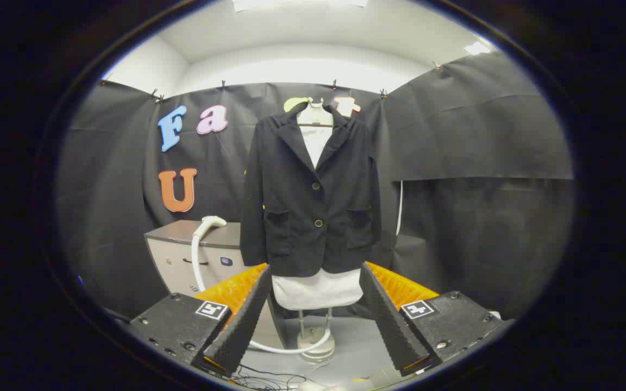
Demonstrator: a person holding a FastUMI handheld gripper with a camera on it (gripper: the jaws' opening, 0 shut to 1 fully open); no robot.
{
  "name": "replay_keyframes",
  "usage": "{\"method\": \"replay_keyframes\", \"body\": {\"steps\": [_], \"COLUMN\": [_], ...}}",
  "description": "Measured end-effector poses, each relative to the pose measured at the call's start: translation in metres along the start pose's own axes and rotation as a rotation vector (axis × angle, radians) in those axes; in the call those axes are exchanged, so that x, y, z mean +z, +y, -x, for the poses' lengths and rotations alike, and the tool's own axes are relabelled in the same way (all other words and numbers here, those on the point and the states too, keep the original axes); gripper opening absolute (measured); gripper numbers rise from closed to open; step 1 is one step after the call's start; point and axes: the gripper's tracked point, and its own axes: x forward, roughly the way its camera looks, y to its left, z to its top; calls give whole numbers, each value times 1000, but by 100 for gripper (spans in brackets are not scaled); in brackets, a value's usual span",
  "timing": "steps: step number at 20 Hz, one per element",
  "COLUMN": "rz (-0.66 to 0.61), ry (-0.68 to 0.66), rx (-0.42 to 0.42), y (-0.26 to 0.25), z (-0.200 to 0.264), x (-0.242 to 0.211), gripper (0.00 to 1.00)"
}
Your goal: Iron the clothes twice with a garment steamer, once on the left side and once on the right side.
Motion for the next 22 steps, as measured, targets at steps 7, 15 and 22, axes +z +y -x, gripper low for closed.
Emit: {"method": "replay_keyframes", "body": {"steps": [7, 15, 22], "rz": [1, 2, 18], "ry": [7, -4, 1], "rx": [-7, 4, 7], "y": [7, 19, 23], "z": [6, 10, 6], "x": [-5, 0, -2], "gripper": [100, 100, 100]}}
